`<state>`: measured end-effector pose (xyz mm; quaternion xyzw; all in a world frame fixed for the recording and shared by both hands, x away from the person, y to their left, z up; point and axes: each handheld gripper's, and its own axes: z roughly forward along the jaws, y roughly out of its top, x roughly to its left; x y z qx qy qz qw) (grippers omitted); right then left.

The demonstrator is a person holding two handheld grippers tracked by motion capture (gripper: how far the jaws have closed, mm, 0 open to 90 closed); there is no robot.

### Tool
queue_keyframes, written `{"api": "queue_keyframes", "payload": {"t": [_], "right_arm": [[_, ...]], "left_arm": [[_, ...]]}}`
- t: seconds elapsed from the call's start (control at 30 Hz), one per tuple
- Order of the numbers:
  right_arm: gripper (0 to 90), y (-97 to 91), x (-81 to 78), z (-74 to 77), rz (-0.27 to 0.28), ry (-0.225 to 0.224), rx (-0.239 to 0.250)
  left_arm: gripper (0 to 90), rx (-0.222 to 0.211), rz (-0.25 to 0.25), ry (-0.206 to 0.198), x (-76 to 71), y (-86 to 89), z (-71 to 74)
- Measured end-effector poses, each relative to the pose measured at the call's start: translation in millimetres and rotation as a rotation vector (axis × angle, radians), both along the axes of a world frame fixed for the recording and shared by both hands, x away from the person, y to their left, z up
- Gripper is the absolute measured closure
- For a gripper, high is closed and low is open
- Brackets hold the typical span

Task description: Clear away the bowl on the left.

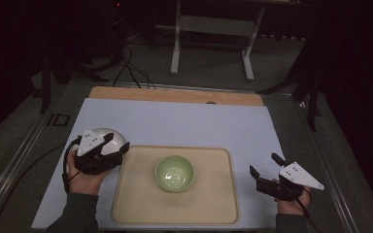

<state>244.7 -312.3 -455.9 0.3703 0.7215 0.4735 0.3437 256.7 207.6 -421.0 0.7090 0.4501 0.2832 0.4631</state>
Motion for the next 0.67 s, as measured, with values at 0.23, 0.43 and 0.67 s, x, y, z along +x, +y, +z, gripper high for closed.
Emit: {"api": "queue_keyframes", "payload": {"t": [0.23,0.43,0.67], "right_arm": [[13.5,-2.0,0.0,-0.1,-0.007,0.002,0.016],[13.3,-2.4,1.2,-1.3,-0.008,0.011,0.025],[13.1,-1.7,2.2,-2.0,-0.009,0.018,0.029]], "left_arm": [[33.2,0.011,0.059,-0.036,-8.3,17.2,-2.4],[24.2,0.004,0.121,-0.044,-12.2,26.0,-10.2],[19.6,-0.006,0.166,-0.020,-13.7,33.1,-17.4]]}}
